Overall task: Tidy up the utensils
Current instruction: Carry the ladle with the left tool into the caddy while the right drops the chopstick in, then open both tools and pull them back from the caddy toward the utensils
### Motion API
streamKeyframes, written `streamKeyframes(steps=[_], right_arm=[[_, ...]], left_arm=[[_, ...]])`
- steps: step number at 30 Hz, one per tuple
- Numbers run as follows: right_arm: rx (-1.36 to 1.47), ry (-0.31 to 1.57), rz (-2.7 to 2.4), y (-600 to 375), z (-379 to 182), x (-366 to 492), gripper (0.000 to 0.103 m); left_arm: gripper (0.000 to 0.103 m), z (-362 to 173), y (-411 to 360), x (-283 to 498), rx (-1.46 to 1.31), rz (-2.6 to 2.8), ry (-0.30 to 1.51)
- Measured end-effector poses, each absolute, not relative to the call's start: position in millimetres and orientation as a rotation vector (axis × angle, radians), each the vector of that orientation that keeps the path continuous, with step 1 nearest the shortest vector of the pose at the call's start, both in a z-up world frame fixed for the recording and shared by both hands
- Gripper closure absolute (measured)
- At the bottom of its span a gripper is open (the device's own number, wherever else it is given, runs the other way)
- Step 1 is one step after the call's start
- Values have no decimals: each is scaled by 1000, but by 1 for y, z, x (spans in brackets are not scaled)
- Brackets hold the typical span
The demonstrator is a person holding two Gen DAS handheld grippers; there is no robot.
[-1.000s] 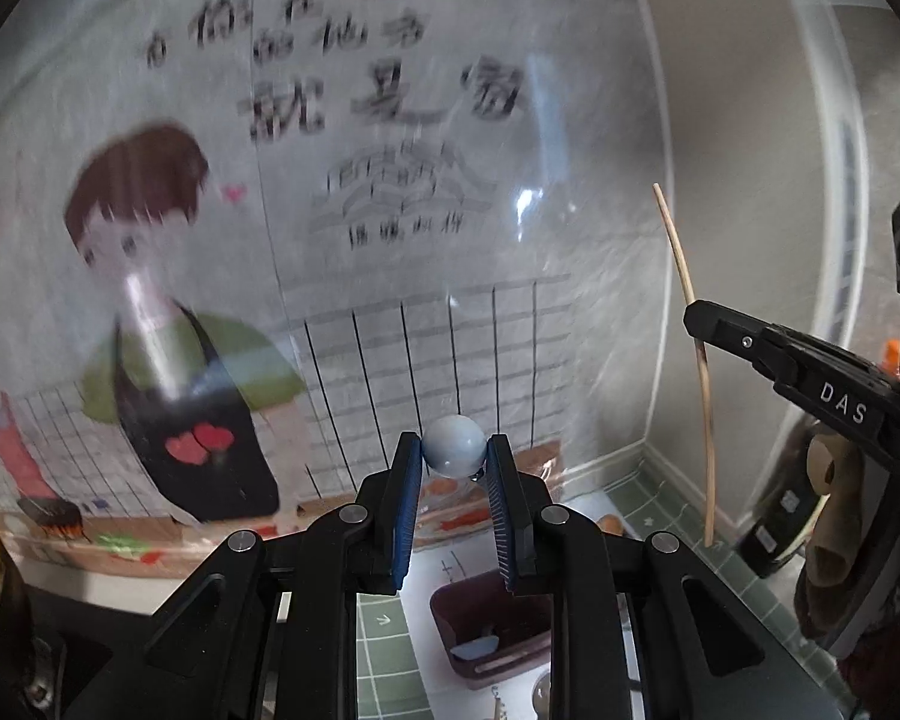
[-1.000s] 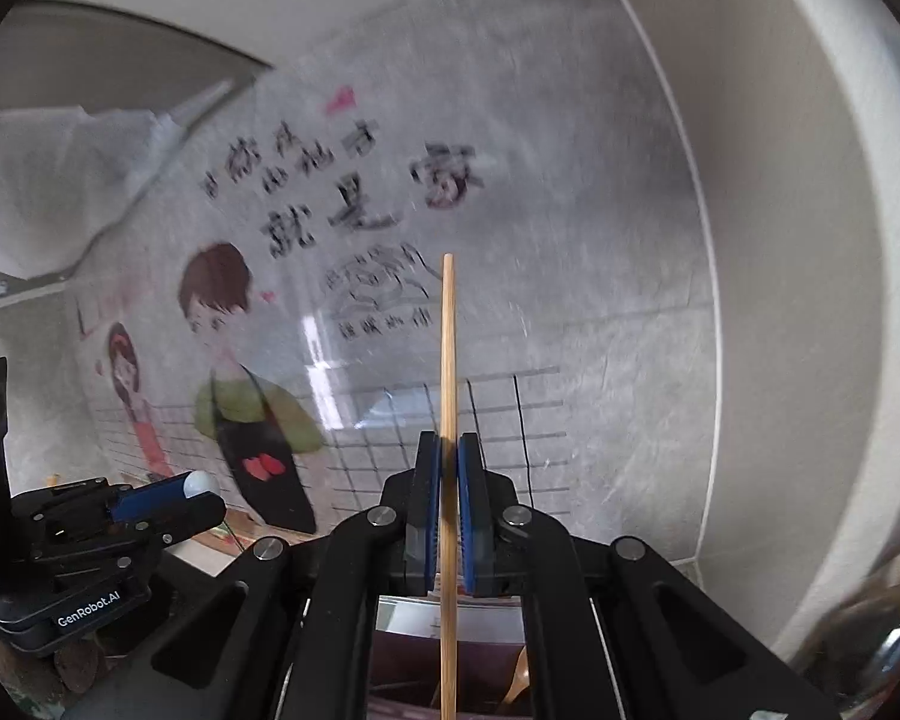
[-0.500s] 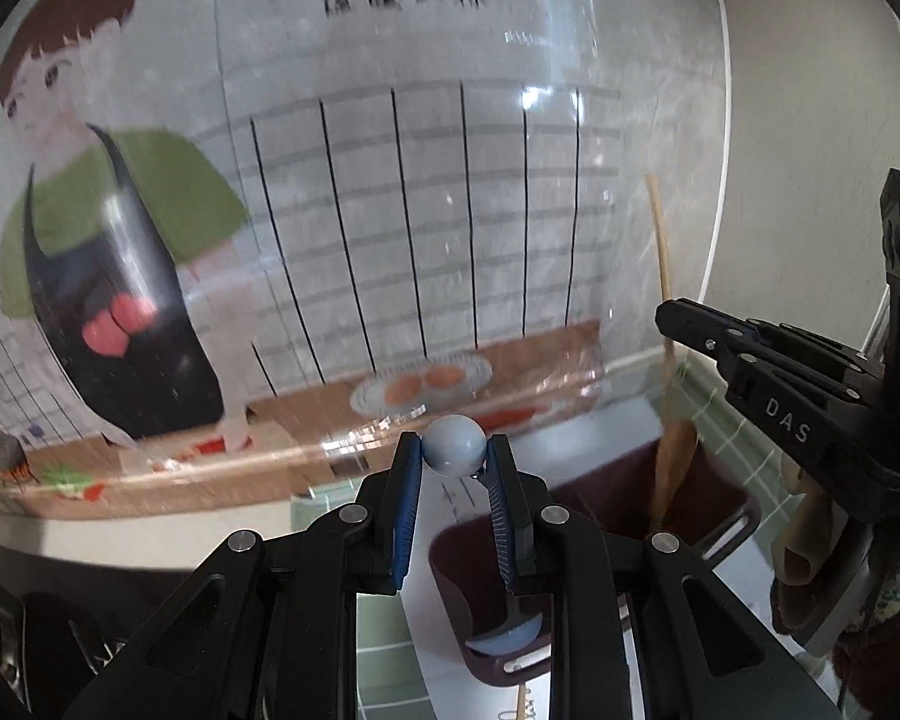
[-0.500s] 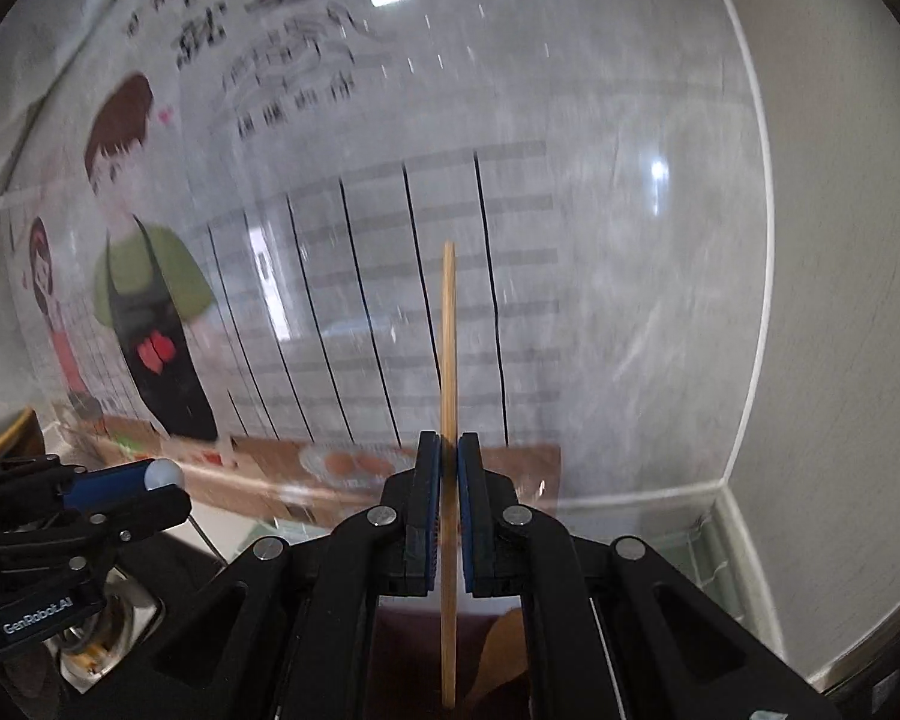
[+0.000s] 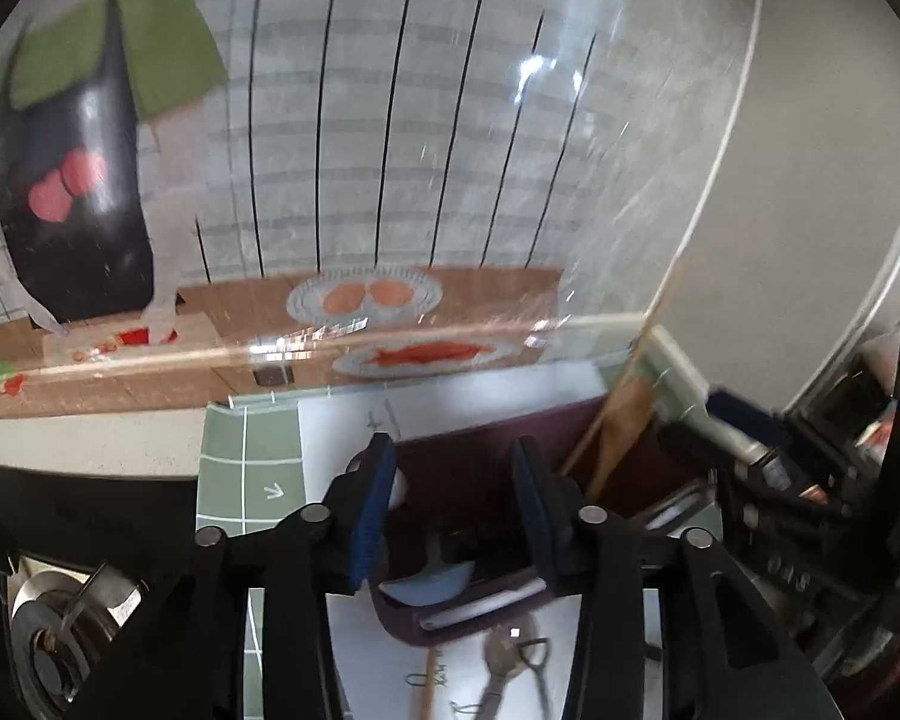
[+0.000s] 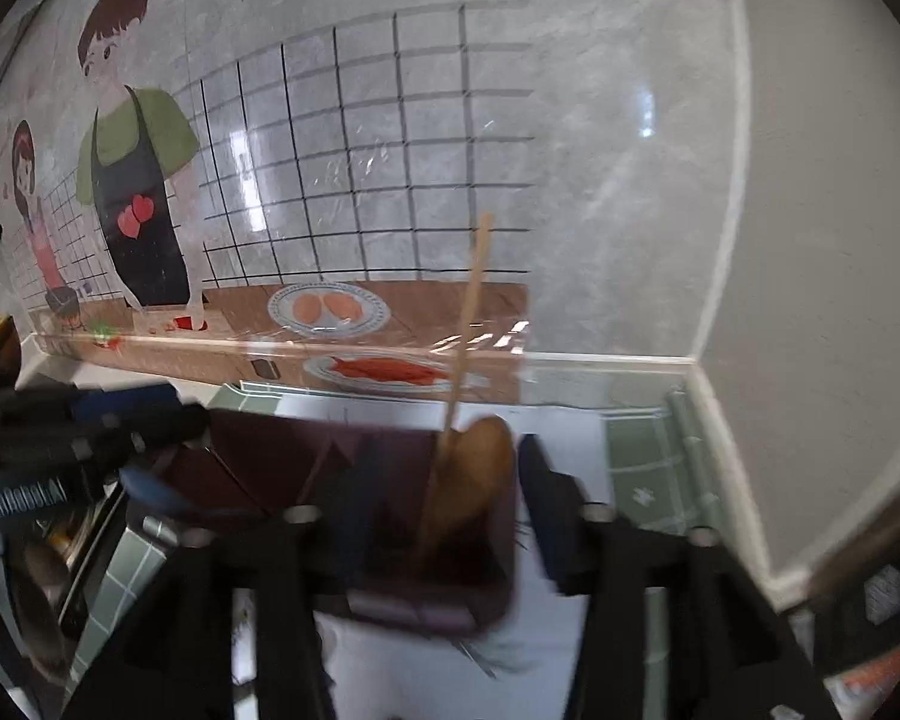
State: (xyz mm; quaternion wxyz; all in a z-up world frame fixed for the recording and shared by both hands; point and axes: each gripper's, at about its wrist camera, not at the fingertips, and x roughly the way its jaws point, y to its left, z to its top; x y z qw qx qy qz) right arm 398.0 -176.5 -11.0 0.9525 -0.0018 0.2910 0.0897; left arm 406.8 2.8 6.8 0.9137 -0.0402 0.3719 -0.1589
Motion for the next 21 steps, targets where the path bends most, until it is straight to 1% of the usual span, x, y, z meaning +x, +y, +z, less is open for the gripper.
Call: streamKeyframes(steps=[3, 4, 5, 6, 7, 8, 9, 10, 11, 14, 18, 21], right_arm=[[-22, 583, 157, -187, 1, 371, 48], [-34, 580, 142, -190, 6, 362, 42], [-44, 573, 128, -193, 10, 352, 34], [-51, 565, 115, -196, 13, 343, 29], [-60, 556, 101, -200, 16, 334, 20], [-69, 549, 88, -202, 18, 327, 13], [-84, 547, 68, -205, 18, 319, 9], [-94, 545, 52, -208, 18, 312, 2], [-102, 539, 35, -211, 16, 306, 0], [-148, 557, -30, -215, 3, 292, 0], [-213, 639, -97, -219, -22, 284, 0], [-218, 732, -24, -220, -41, 280, 0]], left_arm=[[59, 36, 14, 387, -116, -323, 704], [59, 46, 19, 382, -126, -325, 691], [58, 52, 24, 378, -133, -326, 683], [58, 58, 28, 370, -139, -325, 676], [58, 62, 31, 365, -142, -325, 675], [58, 63, 35, 357, -143, -331, 678], [58, 62, 37, 350, -137, -334, 682], [57, 60, 40, 343, -128, -329, 687], [57, 56, 42, 338, -118, -324, 693], [57, 27, 46, 322, -99, -310, 768], [57, -15, 53, 302, -128, -309, 865], [57, -41, 61, 284, -165, -293, 902]])
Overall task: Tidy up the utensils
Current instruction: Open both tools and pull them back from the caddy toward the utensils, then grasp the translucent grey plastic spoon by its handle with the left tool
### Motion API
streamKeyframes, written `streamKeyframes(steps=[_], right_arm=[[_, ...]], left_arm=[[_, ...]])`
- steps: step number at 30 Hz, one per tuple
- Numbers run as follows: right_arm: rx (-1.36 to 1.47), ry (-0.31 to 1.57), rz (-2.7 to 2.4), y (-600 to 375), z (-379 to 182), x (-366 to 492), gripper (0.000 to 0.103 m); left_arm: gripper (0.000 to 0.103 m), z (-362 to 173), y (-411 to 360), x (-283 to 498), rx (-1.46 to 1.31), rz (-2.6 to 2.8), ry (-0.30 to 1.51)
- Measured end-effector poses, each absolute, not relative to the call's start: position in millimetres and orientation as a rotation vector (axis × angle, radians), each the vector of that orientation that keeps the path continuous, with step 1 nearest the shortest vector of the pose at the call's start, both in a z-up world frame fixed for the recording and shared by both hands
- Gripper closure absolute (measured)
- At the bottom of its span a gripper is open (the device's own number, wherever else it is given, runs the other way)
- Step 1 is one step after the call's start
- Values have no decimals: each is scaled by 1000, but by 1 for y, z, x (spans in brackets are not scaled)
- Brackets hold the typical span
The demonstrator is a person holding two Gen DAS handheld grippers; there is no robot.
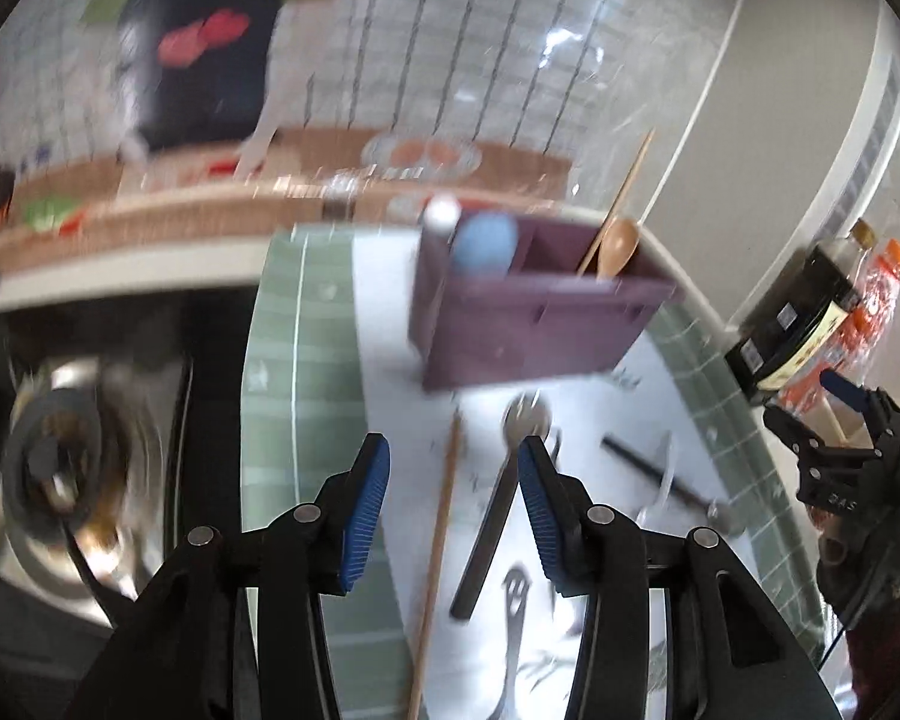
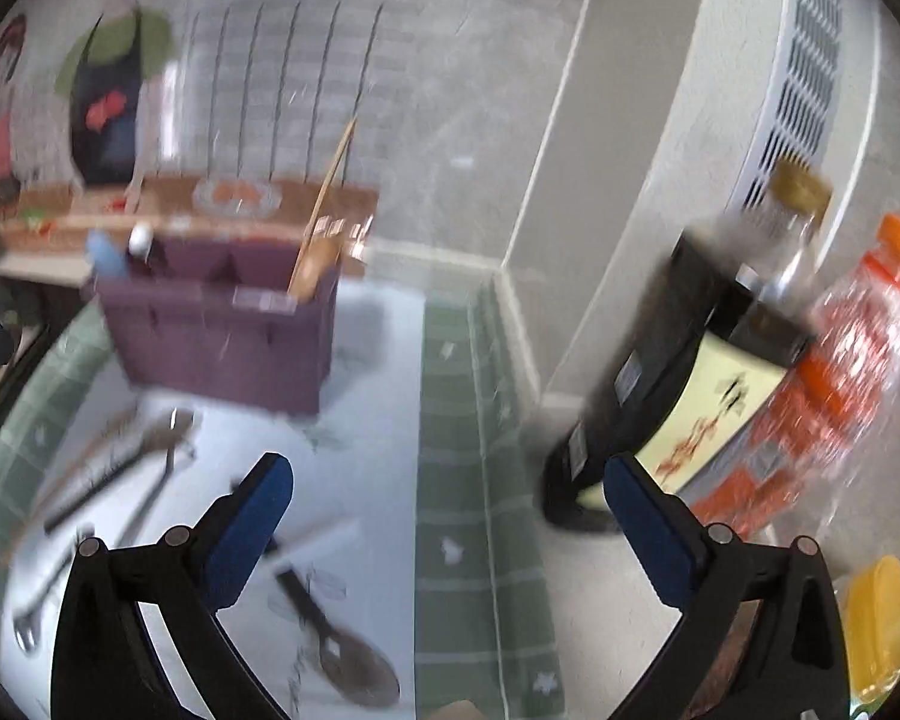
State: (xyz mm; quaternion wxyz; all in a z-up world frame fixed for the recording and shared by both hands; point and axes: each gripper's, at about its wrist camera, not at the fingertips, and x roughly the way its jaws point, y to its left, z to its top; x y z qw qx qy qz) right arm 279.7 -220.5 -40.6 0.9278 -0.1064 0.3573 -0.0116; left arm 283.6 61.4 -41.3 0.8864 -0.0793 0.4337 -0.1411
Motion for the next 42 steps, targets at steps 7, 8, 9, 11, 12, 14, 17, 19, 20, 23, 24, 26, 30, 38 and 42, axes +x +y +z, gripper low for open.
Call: streamKeyframes(steps=[7, 8, 9, 11, 12, 14, 17, 19, 20, 23, 24, 26, 30, 38, 42], right_arm=[[-135, 923, 159, -206, -78, 276, 25], [-127, 938, 169, -201, -82, 278, 31], [-115, 955, 182, -198, -84, 280, 33], [-115, 966, 201, -187, -91, 284, 33], [-123, 967, 202, -183, -93, 286, 33], [-137, 972, 200, -175, -97, 288, 33], [-146, 986, 213, -169, -103, 294, 33], [-150, 994, 202, -170, -107, 298, 33], [-145, 996, 196, -171, -108, 301, 34], [-120, 1006, 186, -176, -110, 312, 34], [-113, 1013, 183, -177, -111, 315, 34], [-110, 1026, 184, -178, -113, 317, 61], [-100, 1045, 192, -183, -117, 310, 87], [-42, 1028, 160, -209, -109, 281, 87], [-37, 996, 154, -219, -98, 269, 86]], left_arm=[[57, -71, 60, 272, -184, -305, 968], [57, -72, 59, 271, -173, -310, 965], [57, -71, 56, 269, -163, -320, 958], [57, -70, 53, 266, -147, -331, 950], [57, -70, 52, 266, -140, -332, 954], [57, -72, 54, 265, -136, -328, 964], [57, -76, 65, 264, -156, -320, 990], [57, -79, 70, 263, -161, -315, 1000], [57, -80, 71, 262, -161, -315, 1000], [57, -78, 60, 268, -160, -368, 994], [57, -76, 52, 271, -148, -402, 982], [57, -73, 31, 277, -95, -460, 956], [57, -78, -3, 306, -45, -524, 999], [57, -95, -43, 369, 56, -493, 1092], [57, -107, -52, 382, 98, -443, 1135]])
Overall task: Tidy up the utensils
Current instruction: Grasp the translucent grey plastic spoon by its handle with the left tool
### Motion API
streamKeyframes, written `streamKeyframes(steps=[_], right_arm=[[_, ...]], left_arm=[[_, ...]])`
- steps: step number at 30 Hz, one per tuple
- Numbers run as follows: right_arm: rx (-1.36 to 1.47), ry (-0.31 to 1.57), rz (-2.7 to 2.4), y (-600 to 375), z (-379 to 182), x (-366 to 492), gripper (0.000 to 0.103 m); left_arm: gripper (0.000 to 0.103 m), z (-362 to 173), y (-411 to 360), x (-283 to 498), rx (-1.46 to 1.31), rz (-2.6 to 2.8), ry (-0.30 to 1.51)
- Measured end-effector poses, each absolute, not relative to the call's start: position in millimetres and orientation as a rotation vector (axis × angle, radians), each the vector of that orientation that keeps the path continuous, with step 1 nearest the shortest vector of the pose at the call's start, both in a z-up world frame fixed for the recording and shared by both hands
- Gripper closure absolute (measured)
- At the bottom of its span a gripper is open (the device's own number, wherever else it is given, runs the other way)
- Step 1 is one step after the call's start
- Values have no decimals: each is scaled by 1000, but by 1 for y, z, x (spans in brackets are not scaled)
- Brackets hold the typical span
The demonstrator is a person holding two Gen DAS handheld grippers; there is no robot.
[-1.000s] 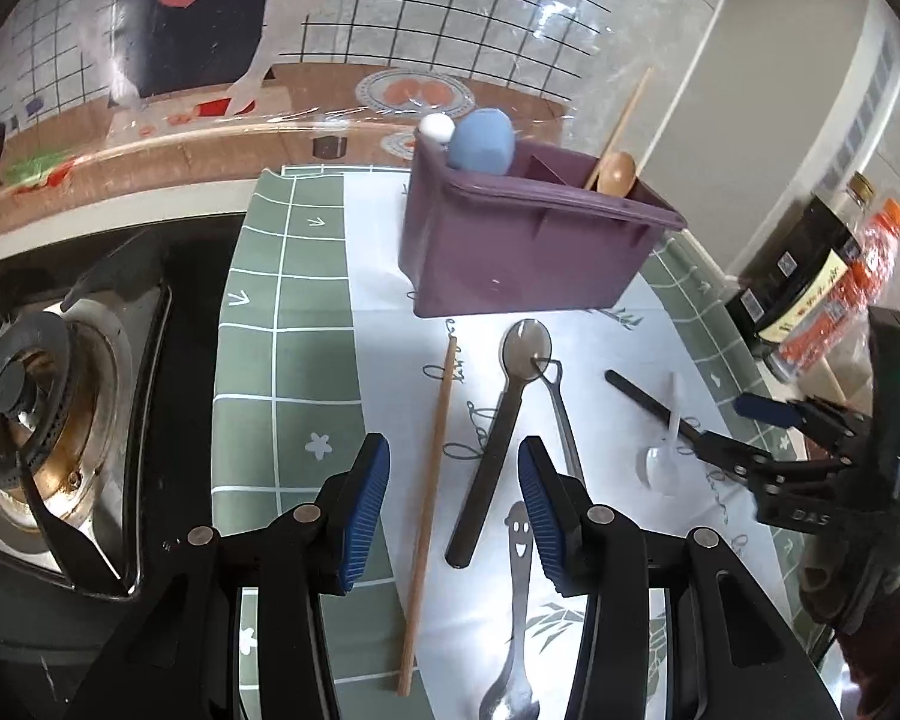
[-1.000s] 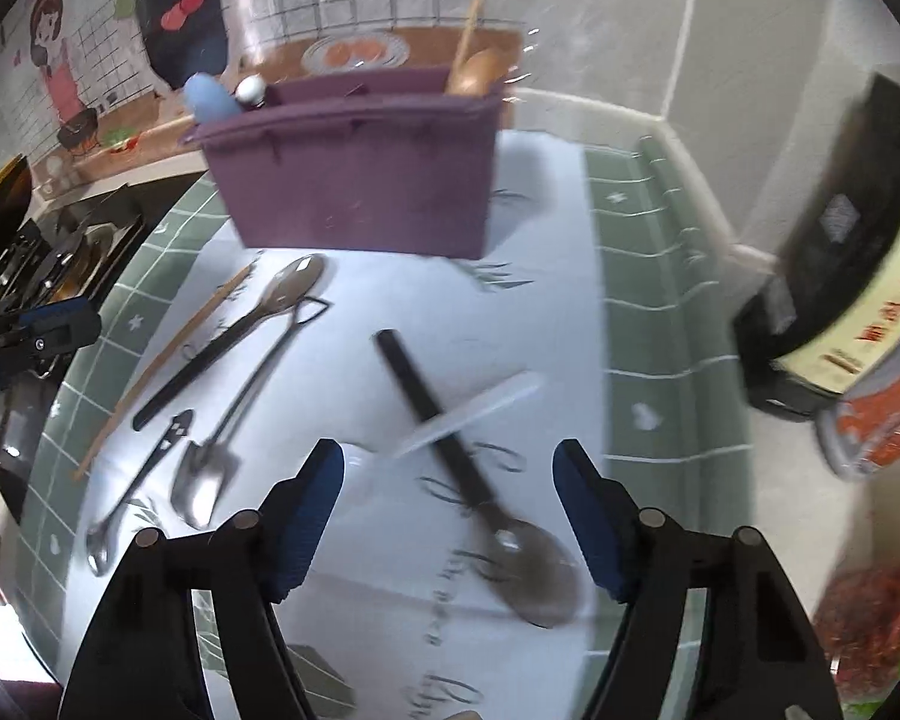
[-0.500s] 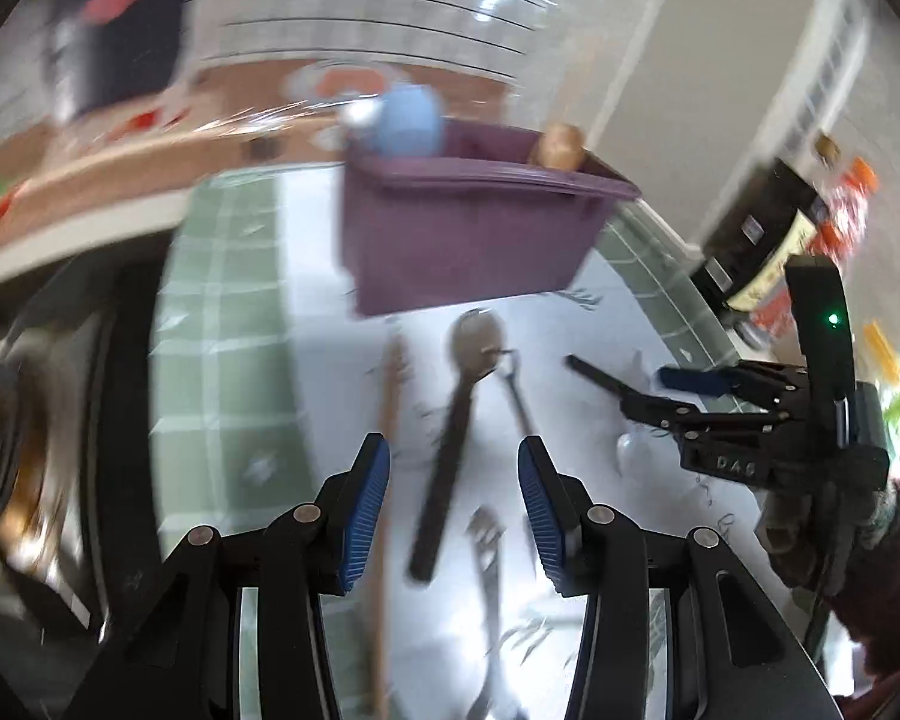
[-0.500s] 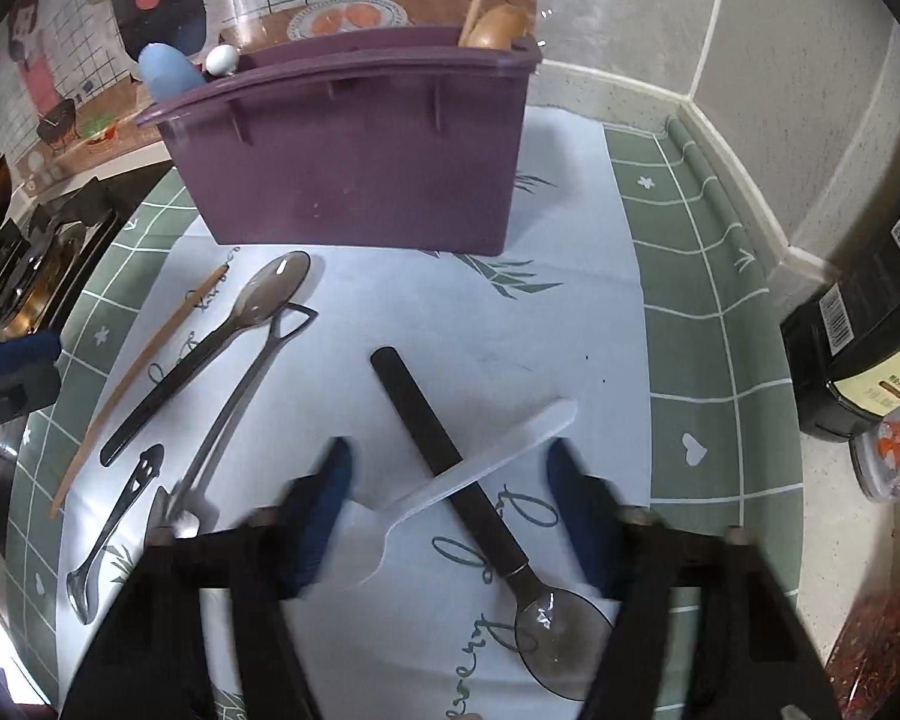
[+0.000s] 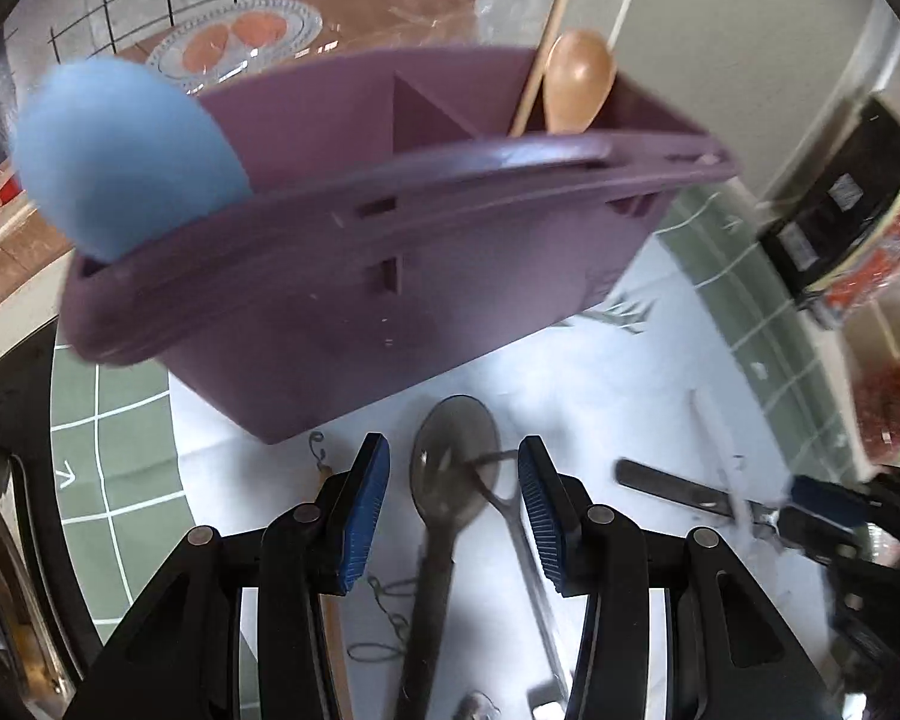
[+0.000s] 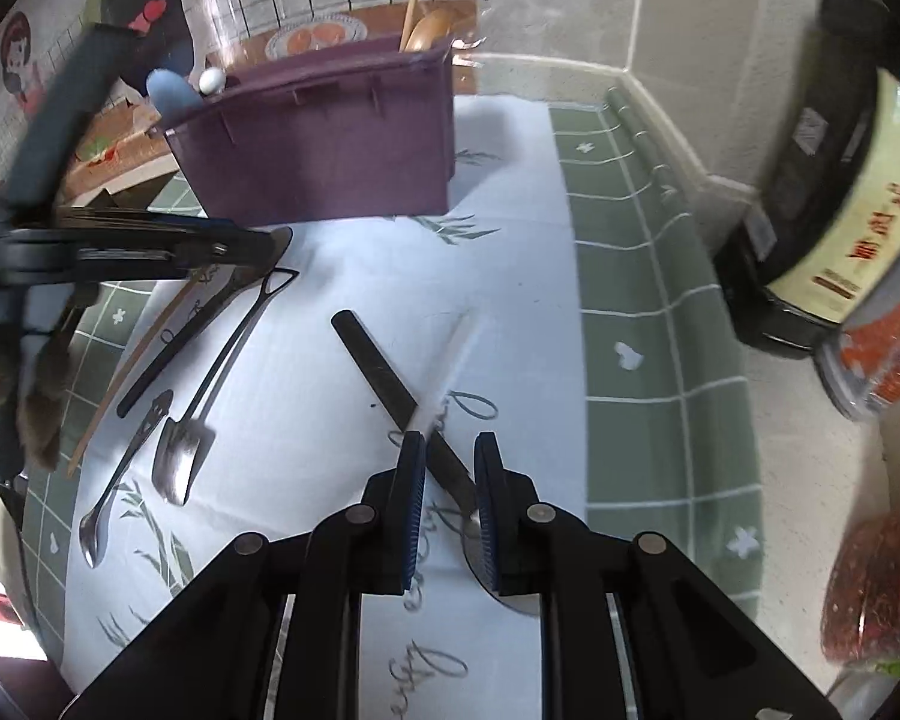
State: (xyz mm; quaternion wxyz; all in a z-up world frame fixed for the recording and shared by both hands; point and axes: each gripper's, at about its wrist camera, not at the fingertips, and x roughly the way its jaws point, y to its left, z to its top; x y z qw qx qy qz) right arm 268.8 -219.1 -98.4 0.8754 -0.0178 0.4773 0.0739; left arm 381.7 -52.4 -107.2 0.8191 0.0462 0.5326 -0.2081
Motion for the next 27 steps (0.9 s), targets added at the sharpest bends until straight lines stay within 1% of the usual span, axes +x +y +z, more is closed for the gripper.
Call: streamKeyframes(steps=[9, 11, 14, 20, 27], right_arm=[[-27, 1000, 112, -233, -96, 260, 72], [-26, 1001, 106, -236, -96, 256, 66], [-34, 994, 92, -237, -96, 254, 59], [-46, 980, 114, -229, -91, 253, 59], [-72, 982, 185, -200, -89, 260, 59]], left_arm=[[58, -117, -61, 392, 91, -403, 1157], [59, -117, -58, 392, 88, -390, 1154], [68, -117, -55, 386, 118, -329, 1154], [69, -101, -20, 349, 46, -278, 1105], [69, -76, 47, 295, -123, -277, 1061]])
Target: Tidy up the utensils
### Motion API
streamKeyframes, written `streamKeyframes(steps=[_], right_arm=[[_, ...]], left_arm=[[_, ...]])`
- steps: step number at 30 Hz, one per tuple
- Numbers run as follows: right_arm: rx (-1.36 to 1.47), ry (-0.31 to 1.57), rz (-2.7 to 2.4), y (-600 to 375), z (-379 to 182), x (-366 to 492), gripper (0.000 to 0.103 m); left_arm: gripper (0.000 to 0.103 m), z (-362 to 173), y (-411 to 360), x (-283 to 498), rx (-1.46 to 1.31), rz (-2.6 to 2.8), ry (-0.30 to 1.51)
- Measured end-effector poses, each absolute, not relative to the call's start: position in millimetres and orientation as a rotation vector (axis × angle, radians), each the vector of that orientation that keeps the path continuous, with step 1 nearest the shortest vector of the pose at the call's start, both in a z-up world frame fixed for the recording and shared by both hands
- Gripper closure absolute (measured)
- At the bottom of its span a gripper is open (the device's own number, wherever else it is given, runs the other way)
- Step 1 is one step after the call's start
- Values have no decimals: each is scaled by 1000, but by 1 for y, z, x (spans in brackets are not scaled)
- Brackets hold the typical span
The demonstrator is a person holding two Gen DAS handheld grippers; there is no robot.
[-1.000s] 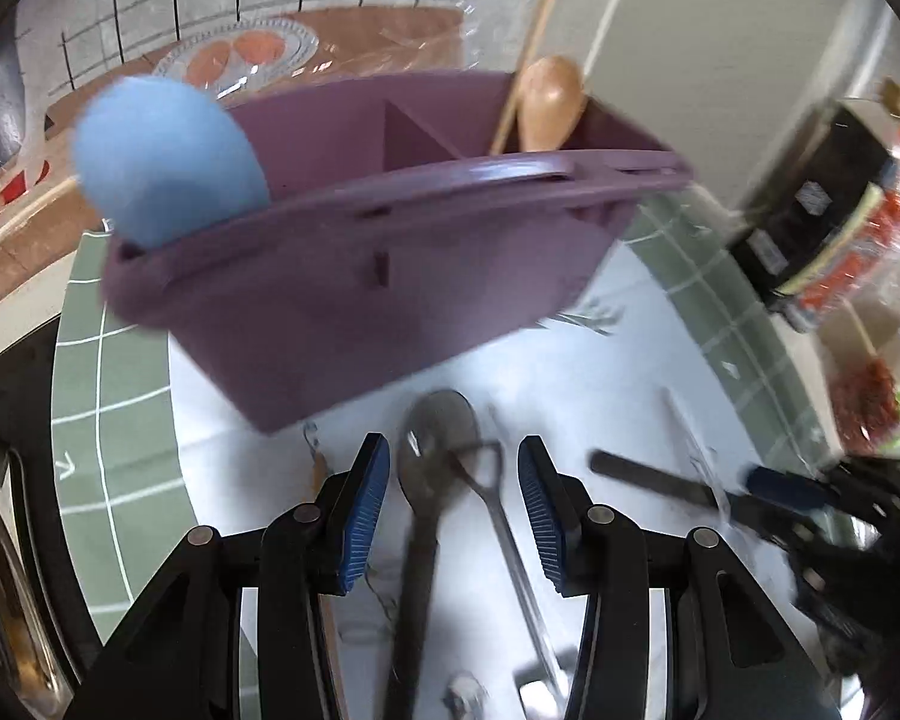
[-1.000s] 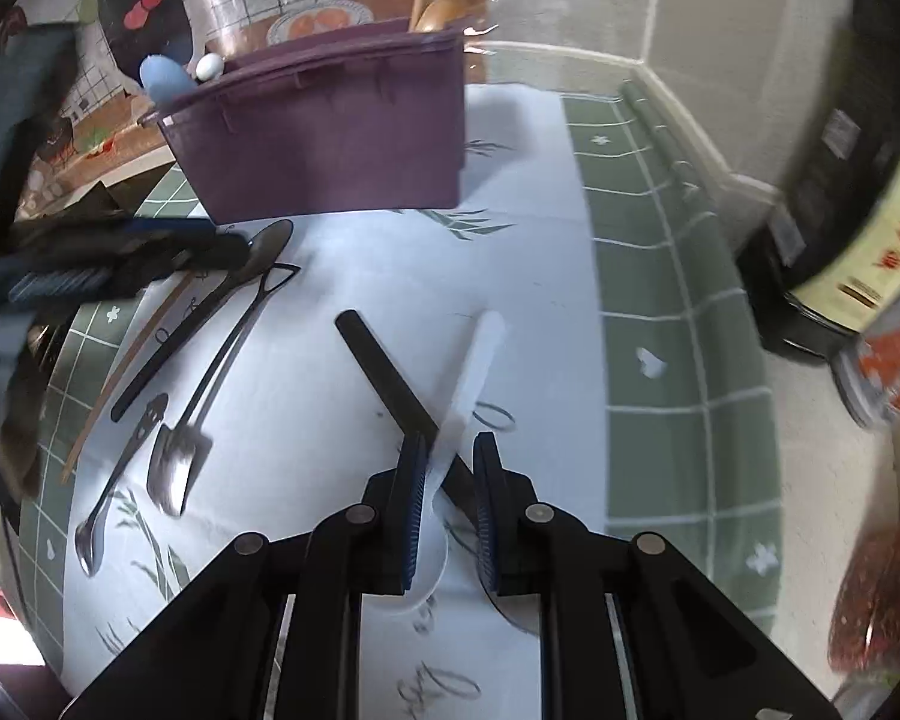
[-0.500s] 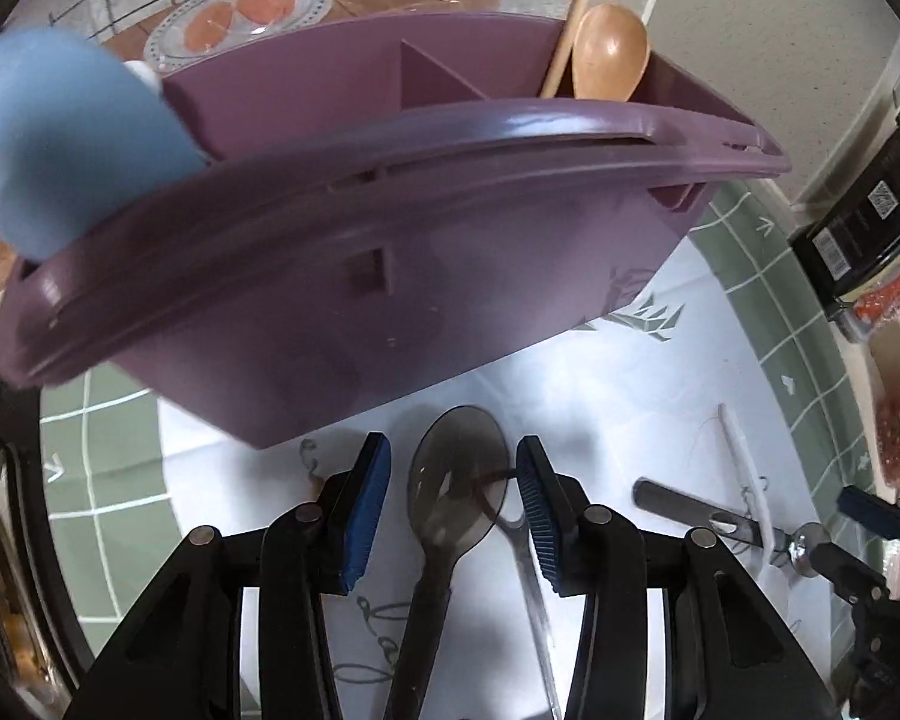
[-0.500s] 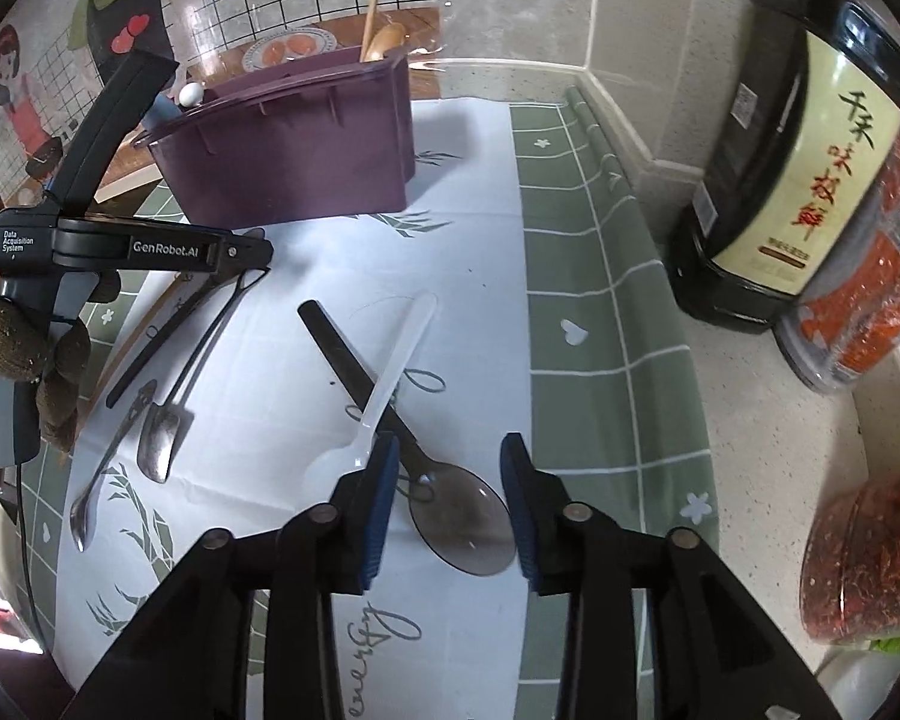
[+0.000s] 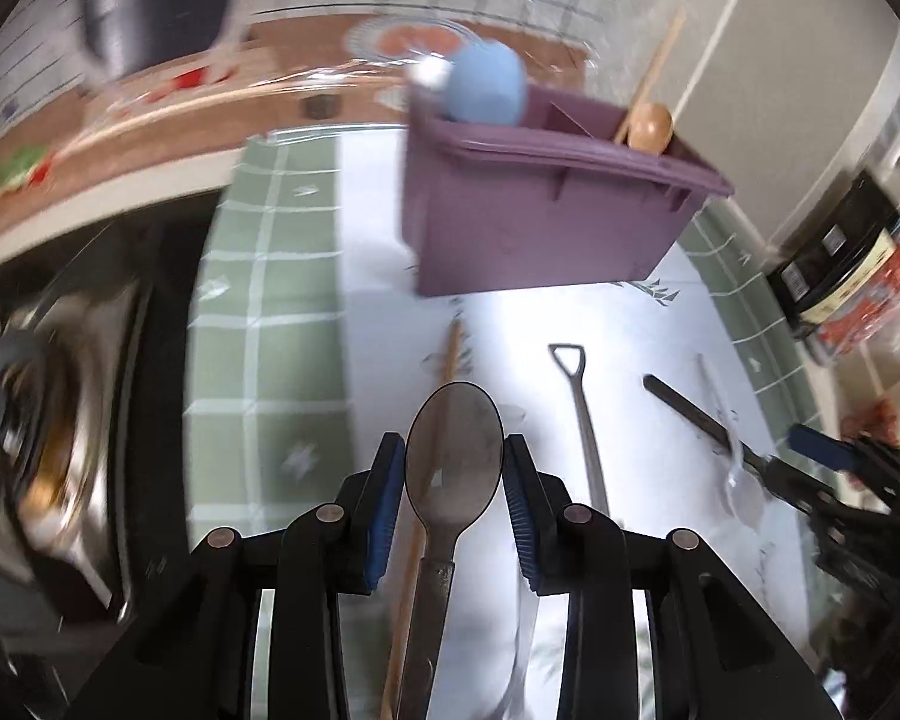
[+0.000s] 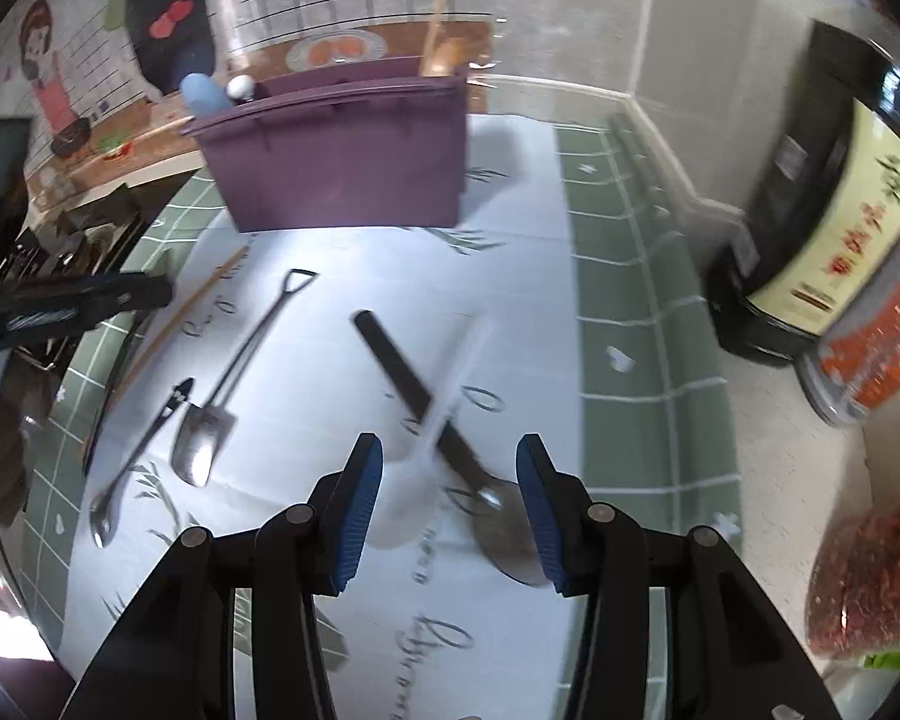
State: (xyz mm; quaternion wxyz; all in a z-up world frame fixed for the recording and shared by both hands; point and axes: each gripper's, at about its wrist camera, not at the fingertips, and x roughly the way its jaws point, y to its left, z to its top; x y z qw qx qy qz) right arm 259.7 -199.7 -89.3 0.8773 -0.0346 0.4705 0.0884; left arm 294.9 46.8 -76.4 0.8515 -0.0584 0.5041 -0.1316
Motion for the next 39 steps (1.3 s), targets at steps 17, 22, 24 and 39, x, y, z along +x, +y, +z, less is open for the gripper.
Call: streamKeyframes(steps=[17, 22, 24, 39], right_arm=[[-213, 1062, 361, -75, -125, 256, 52], [-260, 1054, 279, -116, -122, 249, 50], [-259, 1054, 215, -137, -121, 251, 50], [-99, 1050, 286, -186, -93, 304, 66]], left_arm=[[69, -72, 107, 247, -359, -210, 1012], [69, -66, 103, 246, -361, -237, 994], [69, -63, 101, 246, -363, -248, 987], [69, -60, 103, 246, -365, -254, 992]])
